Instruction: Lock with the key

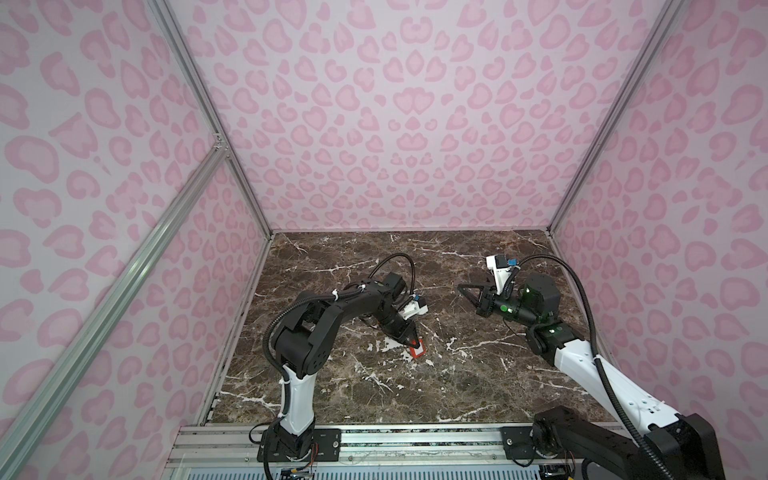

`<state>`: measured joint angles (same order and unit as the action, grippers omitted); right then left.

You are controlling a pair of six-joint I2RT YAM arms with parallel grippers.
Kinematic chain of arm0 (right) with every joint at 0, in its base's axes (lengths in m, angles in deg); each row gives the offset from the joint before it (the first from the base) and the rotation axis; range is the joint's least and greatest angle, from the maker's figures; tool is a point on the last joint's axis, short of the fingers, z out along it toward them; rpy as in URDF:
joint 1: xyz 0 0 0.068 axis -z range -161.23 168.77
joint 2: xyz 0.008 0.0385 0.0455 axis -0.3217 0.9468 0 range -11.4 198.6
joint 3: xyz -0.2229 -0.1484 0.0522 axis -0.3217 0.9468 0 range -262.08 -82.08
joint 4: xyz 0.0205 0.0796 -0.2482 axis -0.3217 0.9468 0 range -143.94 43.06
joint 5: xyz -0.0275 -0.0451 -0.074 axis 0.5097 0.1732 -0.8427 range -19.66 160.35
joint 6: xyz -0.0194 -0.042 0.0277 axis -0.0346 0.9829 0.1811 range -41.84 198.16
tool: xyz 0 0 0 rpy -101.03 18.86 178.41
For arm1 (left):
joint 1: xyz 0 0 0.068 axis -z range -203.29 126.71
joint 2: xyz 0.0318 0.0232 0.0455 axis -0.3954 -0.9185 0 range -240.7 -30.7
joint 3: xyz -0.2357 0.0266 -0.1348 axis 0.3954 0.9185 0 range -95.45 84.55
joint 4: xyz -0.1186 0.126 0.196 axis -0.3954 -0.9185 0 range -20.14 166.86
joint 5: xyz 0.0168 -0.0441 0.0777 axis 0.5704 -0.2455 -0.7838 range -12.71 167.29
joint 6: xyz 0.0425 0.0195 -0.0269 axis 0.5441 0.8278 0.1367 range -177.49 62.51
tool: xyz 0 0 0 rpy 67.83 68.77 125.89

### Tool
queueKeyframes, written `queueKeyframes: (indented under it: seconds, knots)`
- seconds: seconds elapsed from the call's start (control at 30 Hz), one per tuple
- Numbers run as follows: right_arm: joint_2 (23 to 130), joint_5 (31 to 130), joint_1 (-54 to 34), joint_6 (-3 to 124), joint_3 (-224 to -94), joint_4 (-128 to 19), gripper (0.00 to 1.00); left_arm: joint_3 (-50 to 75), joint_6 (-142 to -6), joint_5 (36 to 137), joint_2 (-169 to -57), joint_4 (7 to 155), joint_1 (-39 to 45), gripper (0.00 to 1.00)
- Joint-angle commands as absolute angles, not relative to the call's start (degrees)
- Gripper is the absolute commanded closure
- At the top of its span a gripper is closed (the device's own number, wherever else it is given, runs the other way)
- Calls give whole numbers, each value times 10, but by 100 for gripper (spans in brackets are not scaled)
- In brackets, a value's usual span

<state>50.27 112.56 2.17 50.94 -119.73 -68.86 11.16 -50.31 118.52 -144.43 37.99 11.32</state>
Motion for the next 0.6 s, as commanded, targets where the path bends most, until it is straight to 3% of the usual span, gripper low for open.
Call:
queueKeyframes:
  seconds: [0.0, 0.23, 0.33, 0.57]
  knots:
    - [505, 1129, 22, 511, -1194, -698, 100, 109, -490, 1183, -1455, 361, 115, 84]
    - [506, 1134, 22, 511, -1198, -694, 100, 85, -505, 1175, -1465, 365, 115, 65]
    - [501, 1133, 22, 517, -1201, -684, 100, 78, -509, 1172, -1471, 366, 116, 50]
    - [482, 1123, 22, 517, -1199, -673, 100, 55, -525, 1169, -1478, 378, 115, 43]
